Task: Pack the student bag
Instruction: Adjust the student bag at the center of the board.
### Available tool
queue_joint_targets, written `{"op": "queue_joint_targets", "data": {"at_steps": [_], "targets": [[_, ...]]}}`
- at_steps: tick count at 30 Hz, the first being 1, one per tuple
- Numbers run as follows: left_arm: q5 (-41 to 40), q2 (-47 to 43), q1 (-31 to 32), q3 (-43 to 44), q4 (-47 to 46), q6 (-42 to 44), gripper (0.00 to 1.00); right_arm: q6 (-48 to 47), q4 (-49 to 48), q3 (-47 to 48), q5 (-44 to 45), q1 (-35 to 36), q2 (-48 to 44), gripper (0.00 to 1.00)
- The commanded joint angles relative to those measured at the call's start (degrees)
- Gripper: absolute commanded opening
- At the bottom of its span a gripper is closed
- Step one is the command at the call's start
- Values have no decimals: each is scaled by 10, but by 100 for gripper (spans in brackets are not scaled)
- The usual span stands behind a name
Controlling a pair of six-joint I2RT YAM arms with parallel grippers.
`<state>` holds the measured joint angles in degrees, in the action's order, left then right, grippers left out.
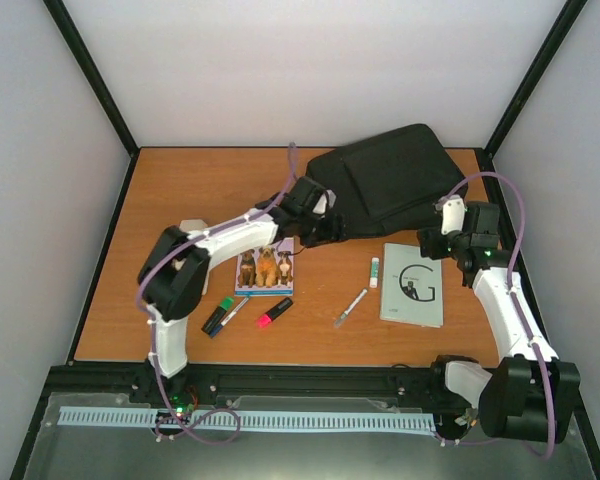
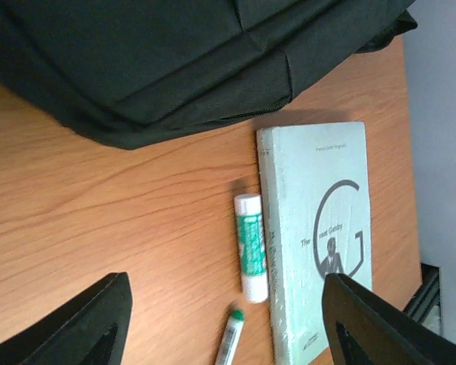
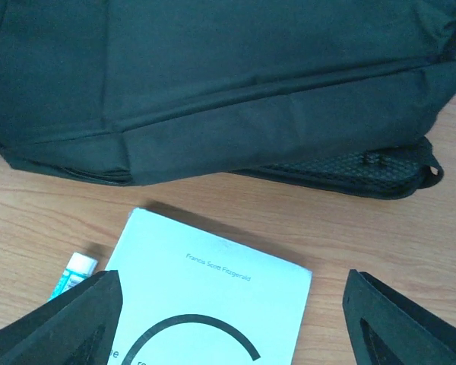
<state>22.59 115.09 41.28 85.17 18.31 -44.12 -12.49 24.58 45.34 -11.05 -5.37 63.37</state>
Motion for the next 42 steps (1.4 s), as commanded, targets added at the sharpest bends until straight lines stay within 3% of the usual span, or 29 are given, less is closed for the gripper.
{"op": "queue_joint_targets", "data": {"at_steps": [1, 7, 11, 17, 21, 29, 42], "targets": [[-60, -109, -12, -41, 74, 70, 72, -40, 19, 28, -57, -3, 17, 80], [-96, -247, -12, -107, 161, 125, 77, -75, 75, 134, -61, 50, 119, 69], [-189, -304, -16, -86, 270, 167, 81, -78, 99, 211, -29, 120, 199, 68], [-332, -367, -31, -87, 353, 196, 90, -54, 143, 307, -10, 215, 304, 70], [-386, -419, -47, -148, 337, 206, 99, -66, 154, 369, 39, 258, 380, 70], [-379, -475, -111, -259, 252, 229, 100, -74, 228, 551, 94, 303, 548, 70], [-388, -499, -118, -281, 247, 226, 100, -45, 282, 741, 173, 334, 718, 82]]}}
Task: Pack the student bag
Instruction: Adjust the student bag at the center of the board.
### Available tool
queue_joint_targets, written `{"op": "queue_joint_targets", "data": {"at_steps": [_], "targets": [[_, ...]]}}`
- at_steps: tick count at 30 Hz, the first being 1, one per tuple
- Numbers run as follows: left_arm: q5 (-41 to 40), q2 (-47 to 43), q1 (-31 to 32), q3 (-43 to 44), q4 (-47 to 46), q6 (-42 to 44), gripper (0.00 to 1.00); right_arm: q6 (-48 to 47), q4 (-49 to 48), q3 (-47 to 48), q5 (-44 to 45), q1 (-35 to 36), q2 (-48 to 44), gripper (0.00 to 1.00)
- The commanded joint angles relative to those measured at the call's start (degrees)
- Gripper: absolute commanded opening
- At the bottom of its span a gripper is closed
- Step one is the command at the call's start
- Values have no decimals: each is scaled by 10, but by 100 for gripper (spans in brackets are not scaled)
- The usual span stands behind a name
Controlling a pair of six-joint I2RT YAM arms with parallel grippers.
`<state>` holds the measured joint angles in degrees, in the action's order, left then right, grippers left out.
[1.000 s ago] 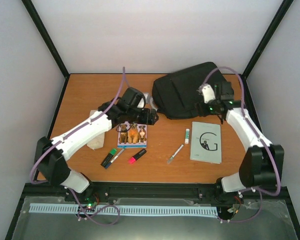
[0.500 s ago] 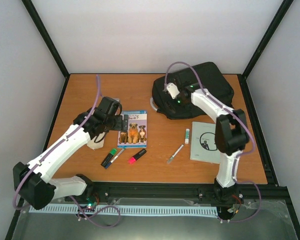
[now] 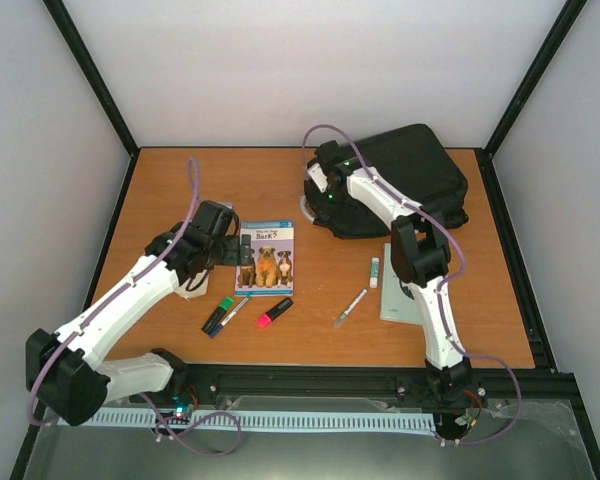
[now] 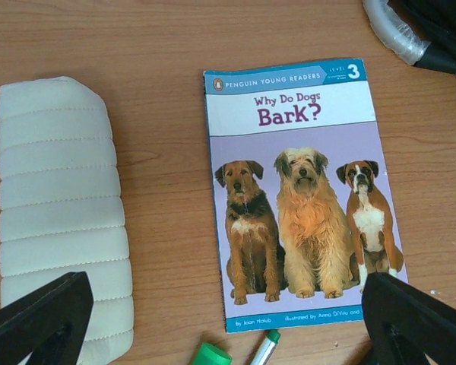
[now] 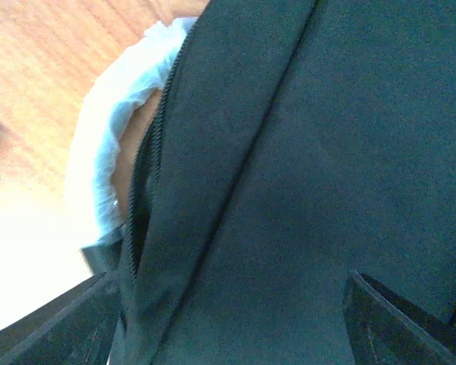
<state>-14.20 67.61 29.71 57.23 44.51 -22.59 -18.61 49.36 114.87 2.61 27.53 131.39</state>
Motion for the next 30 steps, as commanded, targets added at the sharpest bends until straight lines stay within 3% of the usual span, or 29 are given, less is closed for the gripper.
{"op": "queue_joint_targets", "data": {"at_steps": [1, 7, 13, 16, 19, 30], "targets": [[-22, -27, -3, -3, -16, 10, 100, 18, 38, 53, 38, 5, 48, 81], [-16, -26, -3, -3, -16, 12, 100, 23, 39, 58, 32, 6, 73, 69], [-22, -31, -3, -4, -15, 13, 100, 10, 47, 51, 9, 7, 76, 38], [-20, -31, -3, -4, -16, 12, 100, -14, 43, 24, -20, 8, 58, 17], [-14, -31, -3, -3, -15, 13, 100, -46, 31, -16, -50, 14, 28, 5], [-15, -36, -3, -4, -16, 14, 100, -163, -16, -178, -67, 52, -86, 3]]}}
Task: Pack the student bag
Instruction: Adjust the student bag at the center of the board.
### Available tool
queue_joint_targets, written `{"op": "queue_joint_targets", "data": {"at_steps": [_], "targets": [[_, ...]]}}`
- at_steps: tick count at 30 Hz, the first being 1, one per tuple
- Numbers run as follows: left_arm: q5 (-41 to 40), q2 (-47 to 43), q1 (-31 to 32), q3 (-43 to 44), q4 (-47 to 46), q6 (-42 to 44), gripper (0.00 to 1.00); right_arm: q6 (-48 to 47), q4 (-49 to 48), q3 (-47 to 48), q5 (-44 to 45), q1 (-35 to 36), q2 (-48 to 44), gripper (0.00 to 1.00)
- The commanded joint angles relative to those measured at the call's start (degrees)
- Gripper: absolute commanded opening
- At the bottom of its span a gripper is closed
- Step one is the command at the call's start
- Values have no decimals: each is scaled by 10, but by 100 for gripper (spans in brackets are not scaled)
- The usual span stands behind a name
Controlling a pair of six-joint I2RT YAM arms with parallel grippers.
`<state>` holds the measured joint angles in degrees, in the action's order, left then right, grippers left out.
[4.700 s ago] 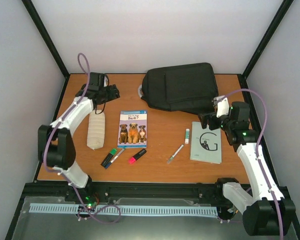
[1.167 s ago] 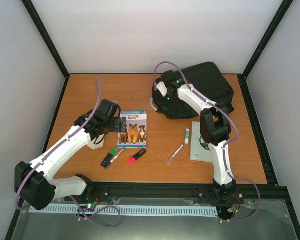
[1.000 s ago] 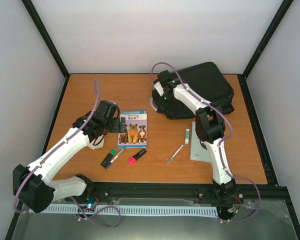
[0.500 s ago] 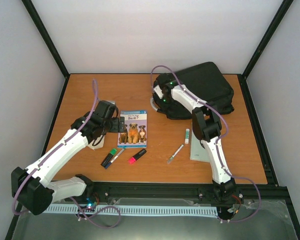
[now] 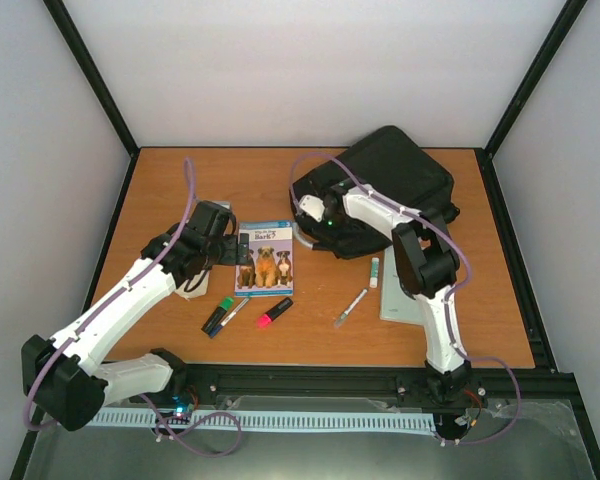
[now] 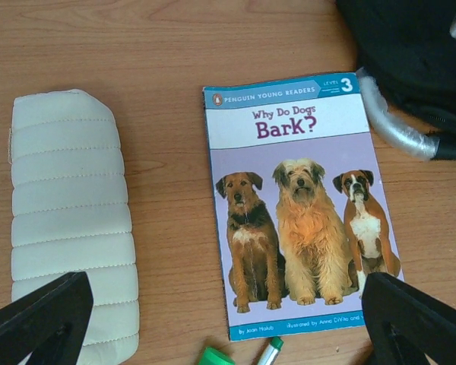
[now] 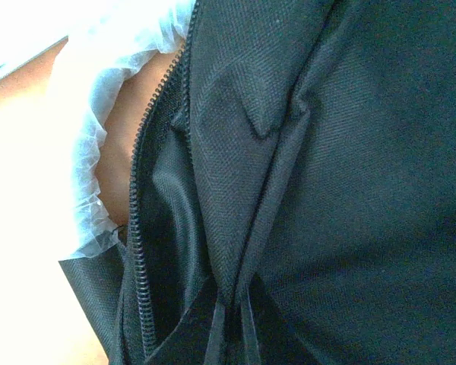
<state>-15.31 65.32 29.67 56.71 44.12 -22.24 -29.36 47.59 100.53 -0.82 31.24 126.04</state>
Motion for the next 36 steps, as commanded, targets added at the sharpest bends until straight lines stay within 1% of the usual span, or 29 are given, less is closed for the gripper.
{"op": "queue_joint_targets", "data": {"at_steps": [1, 4, 10, 13, 19, 24, 28, 33, 36], "targets": [[-3, -13, -2, 2, -12, 11, 100, -68, 0, -45, -34, 16, -41, 3], [-1, -13, -3, 1, -12, 10, 100, -115, 0, -77, -32, 17, -67, 3], [0, -12, -2, 1, -12, 10, 100, -227, 7, -170, -77, 17, -156, 3], [1, -10, -2, 1, -13, 10, 100, -258, 5, -203, -69, 17, -188, 3], [2, -6, -2, 2, -12, 11, 100, -304, -15, -248, -22, 23, -218, 3], [2, -5, -2, 1, -12, 11, 100, -349, -28, -285, 2, 45, -254, 3], [10, -6, -2, 3, -12, 9, 100, -351, -21, -296, -9, 73, -267, 3], [11, -8, -2, 2, -13, 9, 100, -357, -19, -324, 7, 113, -272, 3], [16, -8, -2, 2, -13, 10, 100, -362, -6, -327, 0, 118, -274, 3]]}}
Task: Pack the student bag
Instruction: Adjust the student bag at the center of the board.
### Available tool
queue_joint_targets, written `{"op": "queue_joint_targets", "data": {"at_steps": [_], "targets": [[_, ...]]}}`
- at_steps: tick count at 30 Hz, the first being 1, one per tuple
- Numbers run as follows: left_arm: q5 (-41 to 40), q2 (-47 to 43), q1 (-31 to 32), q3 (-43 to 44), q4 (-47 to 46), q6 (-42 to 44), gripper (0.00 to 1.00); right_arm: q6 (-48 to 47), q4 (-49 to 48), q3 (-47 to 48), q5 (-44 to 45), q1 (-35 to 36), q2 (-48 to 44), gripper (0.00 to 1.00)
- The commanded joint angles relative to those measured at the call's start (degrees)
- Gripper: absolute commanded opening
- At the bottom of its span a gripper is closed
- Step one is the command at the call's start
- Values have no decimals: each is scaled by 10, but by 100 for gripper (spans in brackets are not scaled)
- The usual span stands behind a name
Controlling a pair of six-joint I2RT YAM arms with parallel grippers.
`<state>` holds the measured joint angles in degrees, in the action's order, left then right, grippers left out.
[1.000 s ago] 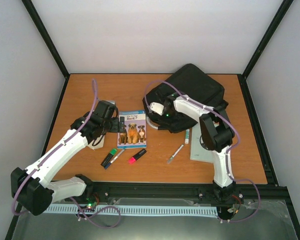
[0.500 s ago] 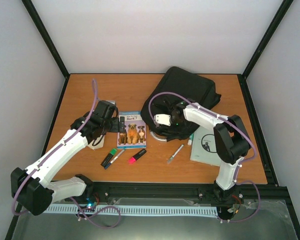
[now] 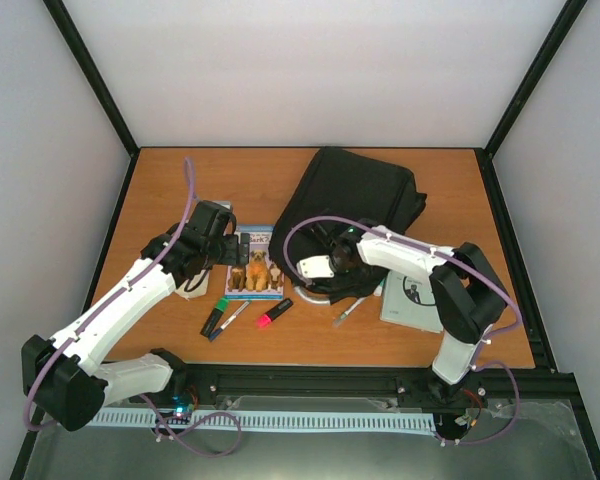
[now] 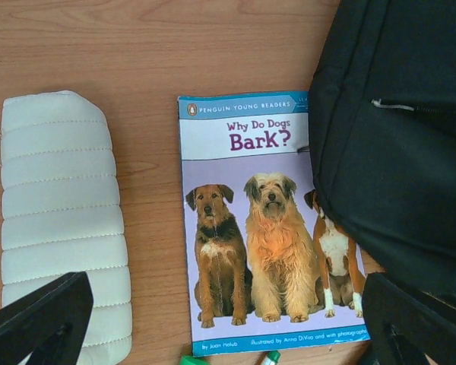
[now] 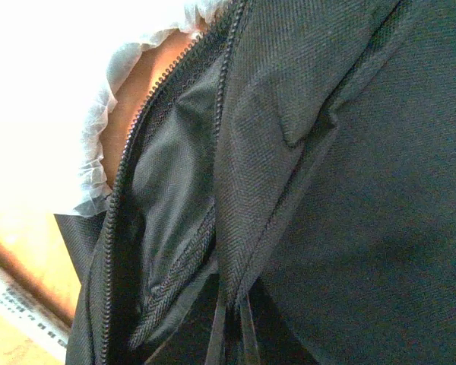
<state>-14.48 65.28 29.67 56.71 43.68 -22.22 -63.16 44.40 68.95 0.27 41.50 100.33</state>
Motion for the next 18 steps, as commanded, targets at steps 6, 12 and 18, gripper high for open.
{"op": "queue_joint_targets", "data": {"at_steps": [6, 12, 18], "targets": [[12, -8, -2, 2, -10, 11, 100, -65, 19, -30, 27, 5, -38, 3], [27, -4, -2, 1, -11, 12, 100, -118, -33, -37, 57, -29, -48, 3], [42, 9, -2, 3, -10, 13, 100, -172, -101, -46, 86, -36, -44, 3]]}}
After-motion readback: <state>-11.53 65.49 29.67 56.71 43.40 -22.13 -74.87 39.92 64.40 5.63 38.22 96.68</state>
